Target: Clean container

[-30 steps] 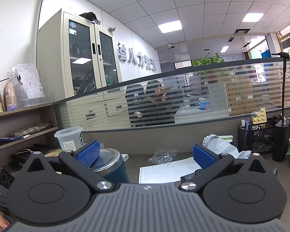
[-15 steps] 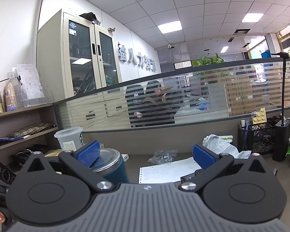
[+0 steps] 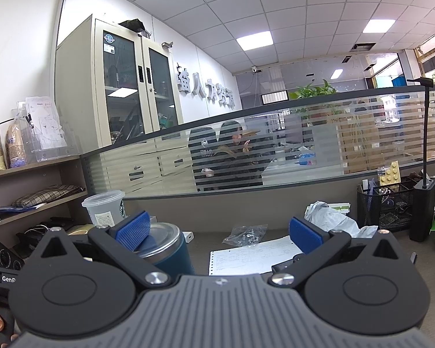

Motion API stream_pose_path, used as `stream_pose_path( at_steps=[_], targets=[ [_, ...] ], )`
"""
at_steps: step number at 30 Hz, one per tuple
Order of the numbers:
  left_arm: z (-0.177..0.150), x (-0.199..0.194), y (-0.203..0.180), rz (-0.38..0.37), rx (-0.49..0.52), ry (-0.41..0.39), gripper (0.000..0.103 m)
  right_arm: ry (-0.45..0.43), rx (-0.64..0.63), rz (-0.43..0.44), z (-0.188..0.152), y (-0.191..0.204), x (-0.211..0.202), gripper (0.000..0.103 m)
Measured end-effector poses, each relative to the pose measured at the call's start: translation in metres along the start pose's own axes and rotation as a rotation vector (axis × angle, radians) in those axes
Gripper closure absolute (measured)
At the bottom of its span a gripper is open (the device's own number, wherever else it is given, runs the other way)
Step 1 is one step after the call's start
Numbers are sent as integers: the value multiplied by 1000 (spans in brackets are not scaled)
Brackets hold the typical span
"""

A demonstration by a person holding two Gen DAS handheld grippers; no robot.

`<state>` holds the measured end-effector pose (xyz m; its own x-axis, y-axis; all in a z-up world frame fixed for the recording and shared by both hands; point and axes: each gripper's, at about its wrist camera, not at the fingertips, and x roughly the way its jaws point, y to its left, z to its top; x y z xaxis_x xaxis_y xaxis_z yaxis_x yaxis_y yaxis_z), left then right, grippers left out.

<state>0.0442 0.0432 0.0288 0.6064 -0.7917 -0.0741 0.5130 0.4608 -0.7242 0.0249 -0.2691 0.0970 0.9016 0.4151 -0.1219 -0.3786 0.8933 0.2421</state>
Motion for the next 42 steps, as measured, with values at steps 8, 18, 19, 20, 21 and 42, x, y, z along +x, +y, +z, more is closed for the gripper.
stream_pose_path(
  at_steps=[8,18,19,20,21,42],
  targets=[
    [3,0,-4,-20,6,-16,88,0,-1,-1,0,0,-1,0],
    [6,-2,-8,-48,9,-34,88,1,2,1,0,0,-1,0],
    [6,-2,-9,-50,11,-35,88,1,2,1,0,0,-1,0],
    [6,-2,-9,-52,13,-37,88,2,2,1,0,0,-1,0],
    [6,-3,-10,-55,14,-39,88,2,2,2,0,1,-1,0],
    [16,0,-15,-74,42,-70,87,0,-3,-1,2,2,2,0]
  ],
)
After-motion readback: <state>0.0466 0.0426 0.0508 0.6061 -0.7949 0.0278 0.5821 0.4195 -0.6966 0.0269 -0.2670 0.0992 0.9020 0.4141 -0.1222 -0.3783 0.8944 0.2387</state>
